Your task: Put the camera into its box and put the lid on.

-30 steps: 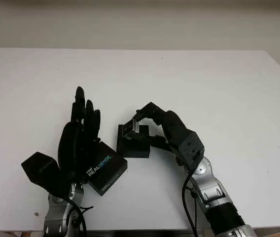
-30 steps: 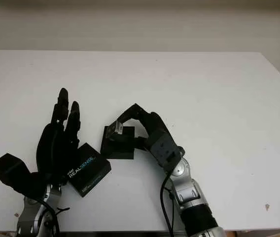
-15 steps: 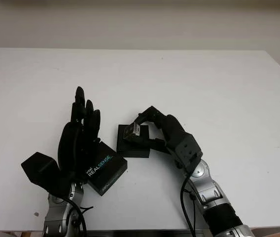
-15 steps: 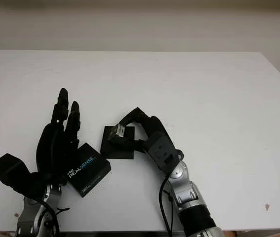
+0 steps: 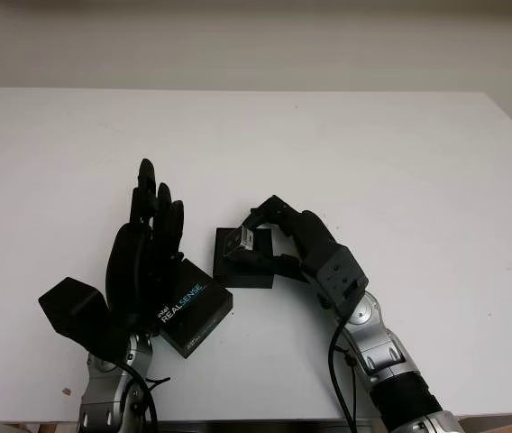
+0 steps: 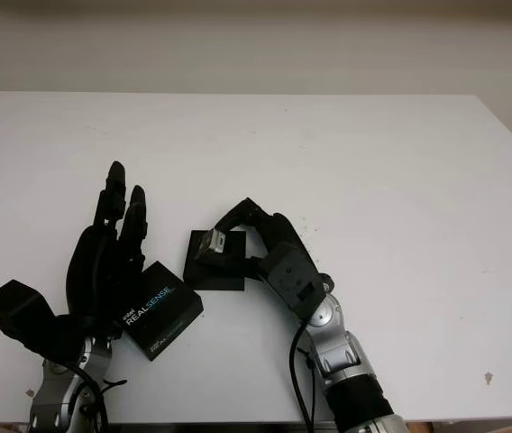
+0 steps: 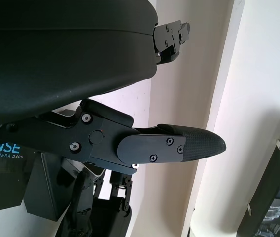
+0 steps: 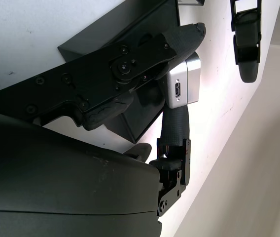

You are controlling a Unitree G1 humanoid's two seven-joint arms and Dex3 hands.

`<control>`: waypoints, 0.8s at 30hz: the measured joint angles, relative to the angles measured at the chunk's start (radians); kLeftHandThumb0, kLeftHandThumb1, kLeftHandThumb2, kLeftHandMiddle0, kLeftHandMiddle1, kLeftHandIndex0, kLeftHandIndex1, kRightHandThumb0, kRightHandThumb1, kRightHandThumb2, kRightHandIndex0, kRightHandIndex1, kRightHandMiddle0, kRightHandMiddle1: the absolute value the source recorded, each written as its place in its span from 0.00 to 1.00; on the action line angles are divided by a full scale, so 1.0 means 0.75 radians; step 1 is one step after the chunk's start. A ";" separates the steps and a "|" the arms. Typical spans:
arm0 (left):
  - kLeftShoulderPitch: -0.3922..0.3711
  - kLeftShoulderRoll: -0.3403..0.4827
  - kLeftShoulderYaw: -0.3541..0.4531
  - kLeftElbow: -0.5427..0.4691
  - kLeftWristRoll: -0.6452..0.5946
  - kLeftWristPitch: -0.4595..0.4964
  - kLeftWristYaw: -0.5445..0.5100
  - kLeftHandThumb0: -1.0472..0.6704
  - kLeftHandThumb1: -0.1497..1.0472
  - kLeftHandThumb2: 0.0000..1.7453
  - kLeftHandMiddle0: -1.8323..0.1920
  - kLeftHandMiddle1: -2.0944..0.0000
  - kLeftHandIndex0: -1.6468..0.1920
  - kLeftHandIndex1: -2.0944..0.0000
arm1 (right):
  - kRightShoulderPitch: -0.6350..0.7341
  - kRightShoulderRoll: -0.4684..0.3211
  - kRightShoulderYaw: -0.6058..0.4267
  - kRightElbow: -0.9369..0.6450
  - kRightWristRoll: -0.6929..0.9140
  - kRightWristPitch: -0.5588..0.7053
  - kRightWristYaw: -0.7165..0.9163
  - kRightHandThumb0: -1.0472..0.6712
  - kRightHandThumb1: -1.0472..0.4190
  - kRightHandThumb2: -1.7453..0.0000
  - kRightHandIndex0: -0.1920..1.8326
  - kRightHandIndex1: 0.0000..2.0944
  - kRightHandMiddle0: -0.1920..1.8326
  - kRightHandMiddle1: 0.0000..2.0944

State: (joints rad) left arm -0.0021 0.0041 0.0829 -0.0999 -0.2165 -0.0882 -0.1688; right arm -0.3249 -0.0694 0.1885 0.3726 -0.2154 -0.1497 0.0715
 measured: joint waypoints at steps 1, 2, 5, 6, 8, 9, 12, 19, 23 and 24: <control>0.000 0.001 0.000 0.000 0.000 0.000 -0.001 0.16 1.00 0.22 1.00 1.00 1.00 1.00 | 0.000 0.001 0.000 -0.002 0.005 0.001 0.003 0.33 0.00 0.97 0.17 0.27 0.29 0.82; 0.000 0.001 0.000 0.000 0.000 0.000 -0.001 0.16 1.00 0.22 1.00 1.00 1.00 1.00 | 0.001 0.002 0.000 -0.005 0.009 0.004 0.006 0.33 0.00 0.97 0.17 0.27 0.29 0.82; 0.000 0.004 0.000 0.000 0.001 0.000 -0.001 0.16 1.00 0.22 1.00 1.00 1.00 1.00 | 0.002 0.008 0.000 -0.007 0.017 0.006 0.010 0.33 0.00 0.97 0.17 0.27 0.29 0.82; 0.000 0.005 0.000 0.000 0.001 0.000 -0.001 0.16 1.00 0.22 1.00 1.00 1.00 1.00 | 0.002 0.009 0.000 -0.007 0.018 0.005 0.010 0.33 0.00 0.97 0.17 0.27 0.29 0.82; 0.000 0.005 0.000 0.000 0.001 0.001 -0.001 0.16 1.00 0.21 1.00 1.00 1.00 1.00 | 0.002 0.009 0.000 -0.007 0.019 0.005 0.011 0.33 0.00 0.96 0.17 0.27 0.29 0.82; 0.000 0.005 0.000 0.000 0.001 0.002 -0.001 0.16 1.00 0.21 1.00 1.00 1.00 1.00 | 0.002 0.009 0.000 -0.007 0.019 0.005 0.011 0.33 0.00 0.96 0.17 0.27 0.29 0.82; 0.000 0.005 0.000 -0.001 0.001 0.004 0.000 0.16 1.00 0.21 1.00 1.00 1.00 1.00 | 0.002 0.009 0.000 -0.006 0.019 0.005 0.010 0.33 0.00 0.97 0.17 0.27 0.29 0.83; 0.000 0.008 0.000 -0.002 0.000 0.005 -0.001 0.17 1.00 0.22 1.00 1.00 1.00 1.00 | 0.002 0.009 0.000 -0.006 0.023 0.005 0.019 0.33 0.00 0.97 0.17 0.27 0.29 0.82; 0.001 0.008 0.000 -0.002 0.000 0.005 -0.001 0.16 1.00 0.22 1.00 1.00 1.00 1.00 | 0.003 0.008 0.000 -0.007 0.017 0.005 0.017 0.32 0.00 0.97 0.17 0.27 0.29 0.82; 0.001 0.008 0.000 -0.002 0.000 0.005 -0.001 0.17 1.00 0.22 1.00 1.00 1.00 1.00 | 0.003 0.008 0.000 -0.007 0.016 0.005 0.017 0.32 0.00 0.96 0.17 0.27 0.29 0.82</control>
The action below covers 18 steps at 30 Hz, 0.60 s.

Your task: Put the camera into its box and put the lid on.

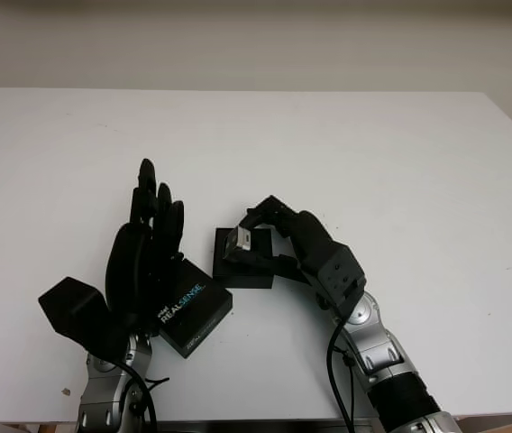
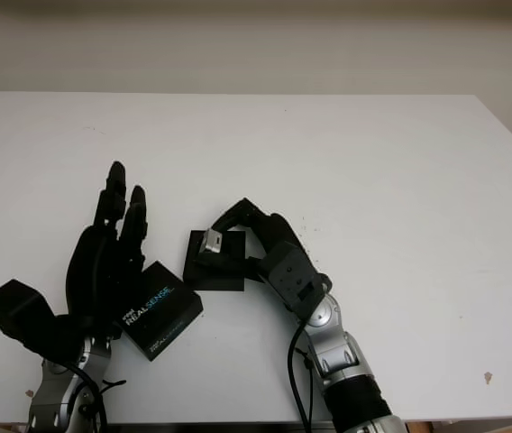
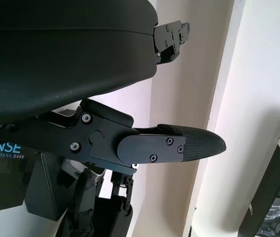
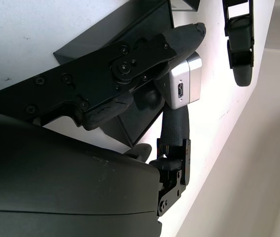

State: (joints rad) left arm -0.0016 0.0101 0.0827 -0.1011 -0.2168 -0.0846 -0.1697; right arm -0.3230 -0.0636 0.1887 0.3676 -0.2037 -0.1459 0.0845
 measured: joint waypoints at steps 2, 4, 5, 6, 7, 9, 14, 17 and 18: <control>0.001 0.002 0.000 0.000 0.000 0.000 0.000 0.17 1.00 0.22 1.00 1.00 1.00 1.00 | 0.000 -0.004 0.003 -0.001 -0.017 0.000 -0.004 0.33 0.00 0.97 0.17 0.27 0.28 0.81; 0.003 0.002 0.000 -0.002 0.000 0.000 0.000 0.17 1.00 0.22 1.00 1.00 1.00 1.00 | 0.000 -0.020 0.021 -0.014 -0.067 -0.001 -0.020 0.33 0.00 0.97 0.16 0.26 0.26 0.80; 0.005 0.002 0.000 -0.005 0.000 0.000 0.000 0.17 1.00 0.22 1.00 1.00 1.00 1.00 | 0.000 -0.036 0.036 -0.024 -0.106 -0.005 -0.029 0.32 0.01 0.97 0.15 0.24 0.22 0.75; 0.007 0.002 0.000 -0.007 0.000 0.001 0.001 0.17 1.00 0.22 1.00 1.00 1.00 1.00 | 0.000 -0.060 0.054 -0.036 -0.154 -0.016 -0.033 0.30 0.02 0.97 0.14 0.20 0.17 0.65; 0.008 0.003 0.000 -0.008 0.000 0.001 0.000 0.16 1.00 0.22 1.00 1.00 1.00 1.00 | 0.001 -0.092 0.076 -0.051 -0.199 -0.027 -0.031 0.28 0.03 0.97 0.14 0.15 0.16 0.56; 0.012 0.007 0.000 -0.011 0.000 0.001 0.000 0.16 1.00 0.22 1.00 1.00 1.00 1.00 | 0.005 -0.138 0.105 -0.095 -0.264 -0.036 -0.027 0.26 0.04 0.97 0.14 0.08 0.16 0.39; 0.020 0.013 0.003 -0.015 -0.004 -0.001 -0.007 0.17 1.00 0.22 1.00 1.00 1.00 1.00 | 0.023 -0.225 0.156 -0.205 -0.415 -0.095 -0.059 0.22 0.05 0.97 0.10 0.03 0.17 0.19; 0.024 0.017 0.004 -0.018 -0.007 -0.001 -0.011 0.17 1.00 0.22 1.00 1.00 1.00 1.00 | 0.029 -0.252 0.162 -0.291 -0.472 -0.127 -0.070 0.22 0.06 0.97 0.09 0.02 0.17 0.16; 0.024 0.018 0.005 -0.019 -0.009 -0.001 -0.012 0.17 1.00 0.22 1.00 1.00 1.00 1.00 | 0.033 -0.262 0.162 -0.325 -0.488 -0.129 -0.070 0.22 0.06 0.97 0.09 0.02 0.18 0.16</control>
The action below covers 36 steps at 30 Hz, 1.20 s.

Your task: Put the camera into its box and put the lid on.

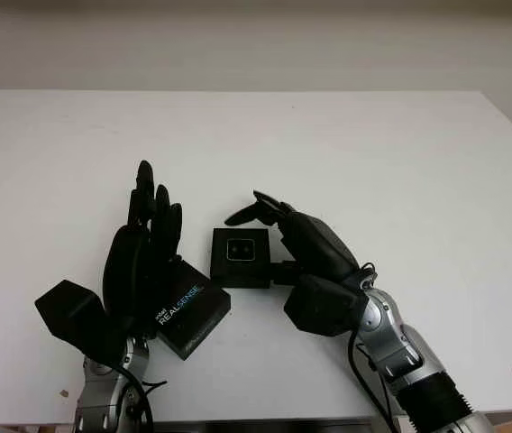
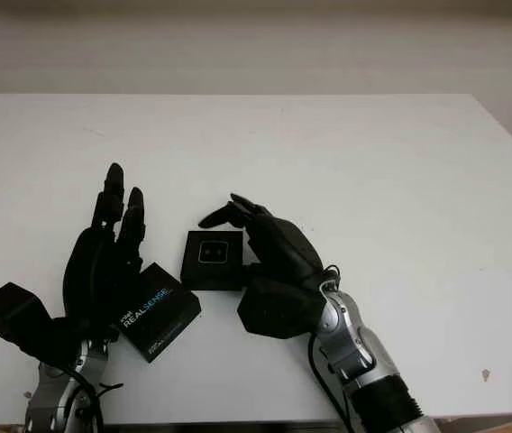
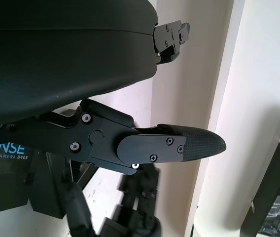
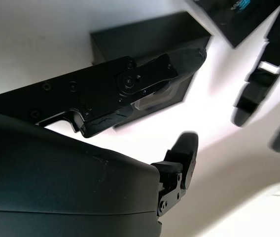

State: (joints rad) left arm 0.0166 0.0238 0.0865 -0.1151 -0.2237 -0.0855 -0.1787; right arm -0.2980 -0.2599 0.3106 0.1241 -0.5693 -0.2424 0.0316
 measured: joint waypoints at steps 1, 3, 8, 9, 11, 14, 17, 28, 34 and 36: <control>0.000 0.002 0.002 0.000 -0.002 0.000 -0.001 0.17 1.00 0.22 1.00 1.00 1.00 1.00 | 0.004 -0.007 0.000 -0.030 -0.012 -0.001 0.000 0.22 0.06 0.97 0.09 0.02 0.18 0.16; 0.002 0.006 0.005 0.000 -0.002 0.000 -0.002 0.17 1.00 0.22 1.00 1.00 1.00 1.00 | 0.015 -0.012 0.000 -0.080 -0.021 0.002 0.008 0.22 0.07 0.98 0.08 0.02 0.18 0.15; 0.006 0.016 0.008 0.000 -0.005 0.000 -0.010 0.17 1.00 0.22 1.00 1.00 1.00 1.00 | 0.038 -0.014 0.000 -0.177 -0.035 0.008 0.030 0.22 0.09 0.97 0.07 0.01 0.17 0.13; 0.006 0.016 0.008 0.000 -0.006 -0.001 -0.011 0.17 1.00 0.22 1.00 1.00 1.00 1.00 | 0.041 -0.015 0.000 -0.192 -0.042 0.007 0.030 0.22 0.08 0.97 0.07 0.01 0.15 0.12; 0.006 0.016 0.008 0.000 -0.009 -0.002 -0.013 0.17 1.00 0.22 1.00 1.00 1.00 1.00 | 0.044 -0.019 0.000 -0.212 -0.060 0.007 0.031 0.22 0.08 0.97 0.05 0.01 0.12 0.09; 0.006 0.016 0.010 0.000 -0.013 -0.001 -0.013 0.17 1.00 0.22 1.00 1.00 1.00 1.00 | 0.048 -0.033 -0.004 -0.238 -0.056 0.007 0.051 0.21 0.07 0.97 0.05 0.01 0.07 0.07; 0.007 0.019 0.015 0.000 -0.016 0.001 -0.018 0.18 1.00 0.21 1.00 1.00 1.00 1.00 | 0.050 -0.038 -0.026 -0.251 0.045 0.017 0.123 0.21 0.06 0.96 0.06 0.02 0.06 0.05; 0.182 0.152 -0.040 -0.555 0.859 0.300 0.311 0.25 0.98 0.04 0.80 0.95 0.85 0.94 | 0.026 -0.075 -0.271 -0.301 0.434 0.244 0.325 0.21 0.04 0.97 0.07 0.03 0.09 0.05; 0.385 0.193 -0.167 -0.919 1.248 0.555 0.033 0.12 0.99 0.04 0.93 0.99 0.96 0.99 | -0.041 -0.107 -0.355 -0.350 0.435 0.398 0.312 0.20 0.04 0.97 0.06 0.02 0.08 0.04; 0.443 0.191 -0.191 -0.983 1.313 0.588 -0.039 0.11 0.98 0.03 0.96 0.99 0.98 1.00 | -0.041 -0.107 -0.375 -0.359 0.443 0.441 0.301 0.20 0.04 0.97 0.06 0.02 0.08 0.03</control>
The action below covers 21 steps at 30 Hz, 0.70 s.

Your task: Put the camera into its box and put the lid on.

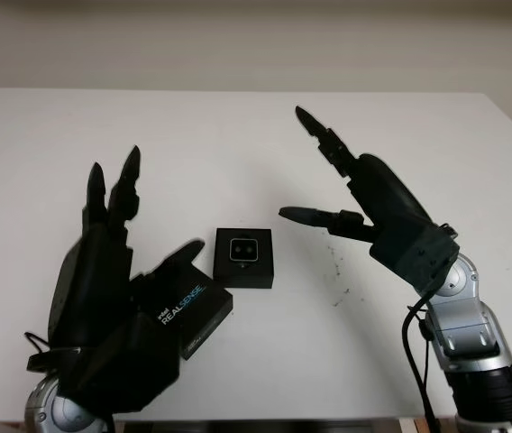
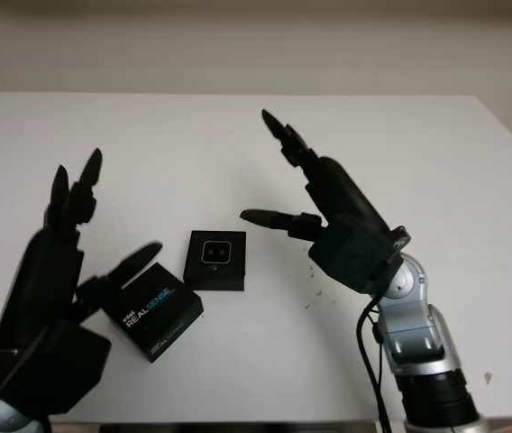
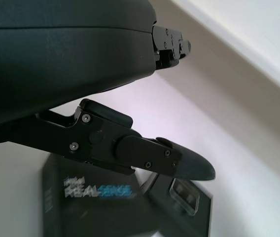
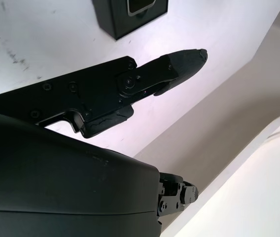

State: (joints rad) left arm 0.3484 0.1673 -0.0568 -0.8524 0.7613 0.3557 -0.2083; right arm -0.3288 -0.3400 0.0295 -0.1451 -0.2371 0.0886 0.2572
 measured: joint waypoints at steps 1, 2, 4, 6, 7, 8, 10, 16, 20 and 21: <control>0.025 -0.005 -0.017 -0.033 0.043 0.013 -0.028 0.10 0.97 0.03 0.97 0.99 0.99 1.00 | 0.000 0.004 -0.008 -0.005 0.011 0.024 -0.008 0.20 0.03 0.97 0.04 0.01 0.07 0.03; 0.046 -0.012 -0.035 -0.058 0.090 0.016 -0.044 0.09 0.97 0.03 0.97 0.99 1.00 1.00 | 0.000 0.012 -0.015 -0.007 0.027 0.043 -0.016 0.21 0.03 0.97 0.03 0.01 0.06 0.03; 0.083 -0.026 -0.070 -0.088 0.190 0.008 -0.061 0.07 0.98 0.03 0.97 0.98 1.00 1.00 | 0.000 0.044 -0.029 -0.009 0.066 0.074 -0.036 0.20 0.01 0.96 0.01 0.00 0.04 0.01; 0.115 -0.038 -0.097 -0.097 0.271 -0.011 -0.070 0.05 0.98 0.03 0.97 0.98 1.00 0.99 | -0.001 0.074 -0.042 -0.009 0.114 0.102 -0.047 0.20 0.00 0.96 0.00 0.00 0.02 0.01; 0.134 -0.045 -0.111 -0.100 0.296 -0.018 -0.076 0.05 0.99 0.03 0.97 0.98 1.00 0.99 | -0.001 0.090 -0.052 -0.008 0.136 0.116 -0.052 0.20 0.00 0.95 0.00 0.00 0.01 0.01; 0.151 -0.057 -0.124 -0.102 0.315 -0.023 -0.085 0.05 0.98 0.03 0.97 0.98 1.00 0.99 | -0.001 0.103 -0.056 -0.007 0.153 0.123 -0.062 0.19 0.00 0.94 0.00 0.00 0.01 0.01; 0.178 -0.077 -0.144 -0.104 0.345 -0.028 -0.108 0.04 0.98 0.03 0.98 0.98 1.00 1.00 | -0.004 0.122 -0.060 0.002 0.172 0.124 -0.082 0.19 0.00 0.91 0.00 0.00 0.00 0.01; 0.212 -0.088 -0.154 -0.074 0.388 -0.076 -0.110 0.05 0.97 0.03 0.98 0.98 1.00 1.00 | -0.021 0.128 -0.078 0.025 0.201 0.133 -0.107 0.18 0.00 0.87 0.00 0.00 0.00 0.01; 0.215 -0.089 -0.153 -0.020 0.398 -0.098 -0.095 0.06 0.95 0.02 0.98 0.97 1.00 0.99 | -0.023 0.128 -0.083 0.024 0.217 0.152 -0.118 0.19 0.00 0.88 0.00 0.00 0.00 0.02; 0.213 -0.088 -0.151 -0.004 0.395 -0.101 -0.095 0.07 0.95 0.02 0.97 0.97 0.99 0.99 | -0.023 0.128 -0.083 0.024 0.221 0.154 -0.119 0.19 0.00 0.88 0.00 0.00 0.01 0.02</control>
State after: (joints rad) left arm 0.5085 0.1012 -0.1700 -0.8553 1.0578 0.2802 -0.2794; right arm -0.3462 -0.2439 -0.0324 -0.1268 -0.0714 0.2040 0.1680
